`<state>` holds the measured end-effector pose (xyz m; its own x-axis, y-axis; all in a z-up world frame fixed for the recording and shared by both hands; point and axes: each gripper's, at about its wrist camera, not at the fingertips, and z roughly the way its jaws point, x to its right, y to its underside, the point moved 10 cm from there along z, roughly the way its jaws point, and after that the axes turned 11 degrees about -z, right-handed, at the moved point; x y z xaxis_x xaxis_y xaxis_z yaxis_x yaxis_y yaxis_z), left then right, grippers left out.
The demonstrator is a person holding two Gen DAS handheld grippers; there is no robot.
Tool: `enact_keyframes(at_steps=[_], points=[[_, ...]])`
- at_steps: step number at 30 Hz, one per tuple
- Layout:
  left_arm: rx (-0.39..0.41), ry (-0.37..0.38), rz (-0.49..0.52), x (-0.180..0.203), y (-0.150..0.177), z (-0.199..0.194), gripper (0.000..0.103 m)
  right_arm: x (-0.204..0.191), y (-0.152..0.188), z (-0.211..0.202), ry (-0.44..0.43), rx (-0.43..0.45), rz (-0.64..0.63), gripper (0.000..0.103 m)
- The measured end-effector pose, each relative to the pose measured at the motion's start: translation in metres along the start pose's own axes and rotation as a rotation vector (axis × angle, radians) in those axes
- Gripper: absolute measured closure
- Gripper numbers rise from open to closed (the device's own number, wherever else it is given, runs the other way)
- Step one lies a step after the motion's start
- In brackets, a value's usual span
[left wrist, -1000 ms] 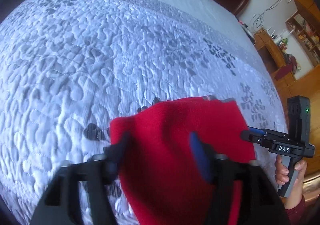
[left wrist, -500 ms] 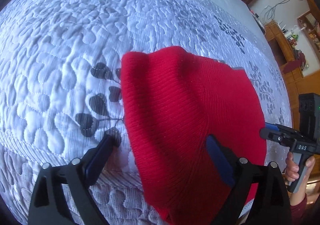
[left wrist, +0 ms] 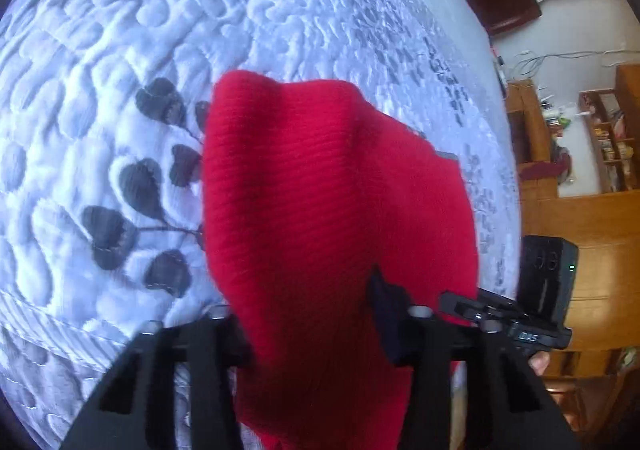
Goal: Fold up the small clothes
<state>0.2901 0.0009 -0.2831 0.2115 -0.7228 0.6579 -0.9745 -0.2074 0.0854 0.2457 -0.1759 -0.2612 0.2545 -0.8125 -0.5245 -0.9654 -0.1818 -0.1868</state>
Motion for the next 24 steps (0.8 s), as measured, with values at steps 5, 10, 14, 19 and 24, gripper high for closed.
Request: enact_keyframes(at_steps=[5, 10, 14, 19, 24], points=[[0.085, -0.08, 0.057, 0.018, 0.006, -0.006, 0.074, -0.007, 0.001, -0.015, 0.027, 0.026, -0.027, 0.067], [0.107, -0.073, 0.14, 0.063, 0.018, -0.007, 0.076, -0.01, 0.003, -0.049, 0.038, 0.074, -0.05, 0.069], [0.092, -0.056, 0.212, 0.112, 0.03, 0.01, 0.076, 0.006, 0.004, -0.096, 0.081, 0.12, -0.062, 0.07], [0.066, -0.01, 0.269, 0.179, 0.045, 0.039, 0.077, 0.051, 0.007, -0.159, 0.131, 0.158, -0.038, 0.07], [0.052, -0.024, 0.303, 0.226, 0.049, 0.085, 0.077, 0.117, 0.012, -0.204, 0.156, 0.183, 0.031, 0.07]])
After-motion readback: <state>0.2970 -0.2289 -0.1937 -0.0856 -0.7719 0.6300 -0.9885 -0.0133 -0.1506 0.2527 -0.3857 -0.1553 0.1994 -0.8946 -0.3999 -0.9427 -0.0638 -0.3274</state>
